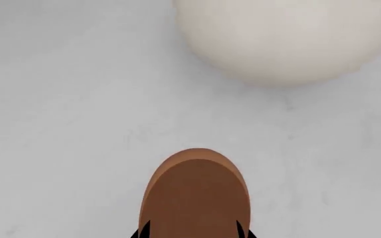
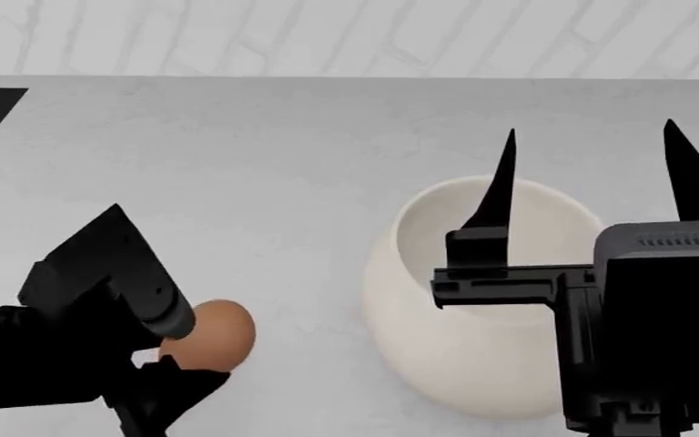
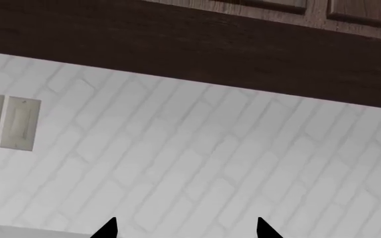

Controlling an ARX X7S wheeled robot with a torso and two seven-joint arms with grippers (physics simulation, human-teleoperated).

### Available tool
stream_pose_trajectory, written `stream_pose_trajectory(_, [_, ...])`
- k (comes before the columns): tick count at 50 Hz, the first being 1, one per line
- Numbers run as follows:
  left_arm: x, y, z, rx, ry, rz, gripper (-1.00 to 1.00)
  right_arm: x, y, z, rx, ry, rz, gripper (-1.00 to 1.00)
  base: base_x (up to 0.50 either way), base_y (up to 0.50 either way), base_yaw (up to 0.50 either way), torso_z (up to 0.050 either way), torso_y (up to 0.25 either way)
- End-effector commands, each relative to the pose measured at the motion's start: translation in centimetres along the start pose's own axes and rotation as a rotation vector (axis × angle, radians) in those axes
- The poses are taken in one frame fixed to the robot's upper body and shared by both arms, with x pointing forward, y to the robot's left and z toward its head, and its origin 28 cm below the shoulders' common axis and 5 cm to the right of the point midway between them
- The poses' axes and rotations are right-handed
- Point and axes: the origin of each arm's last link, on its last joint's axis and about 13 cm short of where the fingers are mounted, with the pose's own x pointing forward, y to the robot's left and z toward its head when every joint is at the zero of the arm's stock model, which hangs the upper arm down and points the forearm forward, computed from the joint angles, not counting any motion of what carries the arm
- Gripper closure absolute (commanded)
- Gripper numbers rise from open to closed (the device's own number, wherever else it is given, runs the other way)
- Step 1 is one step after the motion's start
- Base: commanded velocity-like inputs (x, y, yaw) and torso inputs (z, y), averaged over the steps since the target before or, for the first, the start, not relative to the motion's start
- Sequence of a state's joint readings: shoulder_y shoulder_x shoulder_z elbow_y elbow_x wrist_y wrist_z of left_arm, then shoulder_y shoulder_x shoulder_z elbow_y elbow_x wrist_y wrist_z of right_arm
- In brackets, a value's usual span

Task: Place the eggs and milk next to the bowl.

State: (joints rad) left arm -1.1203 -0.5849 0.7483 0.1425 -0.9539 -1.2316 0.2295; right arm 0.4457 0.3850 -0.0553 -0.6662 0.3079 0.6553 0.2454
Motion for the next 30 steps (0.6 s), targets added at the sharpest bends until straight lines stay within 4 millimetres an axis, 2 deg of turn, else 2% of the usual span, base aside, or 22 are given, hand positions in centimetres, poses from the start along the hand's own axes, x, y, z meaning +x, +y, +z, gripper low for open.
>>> stream_pose_trajectory(1, [1.0, -1.4, 1.7, 0.071, 0.004, -0.085, 1.00, -0.1, 0.1, 0.3, 0.001, -0.004, 0.003, -1.00, 0.00, 0.00, 0.00, 0.000, 0.000])
stream_pose_trajectory(13, [2.2, -1.9, 2.6, 0.110, 0.011, -0.141, 1.00, 0.0, 0.2, 0.2, 0.001, -0.004, 0.004, -1.00, 0.00, 0.00, 0.00, 0.000, 0.000])
stream_pose_trajectory(30, [4.3, -2.2, 2.8, 0.143, 0.040, -0.191, 1.00, -0.2, 0.1, 0.5, 0.000, -0.005, -0.002, -1.00, 0.00, 0.00, 0.00, 0.000, 0.000])
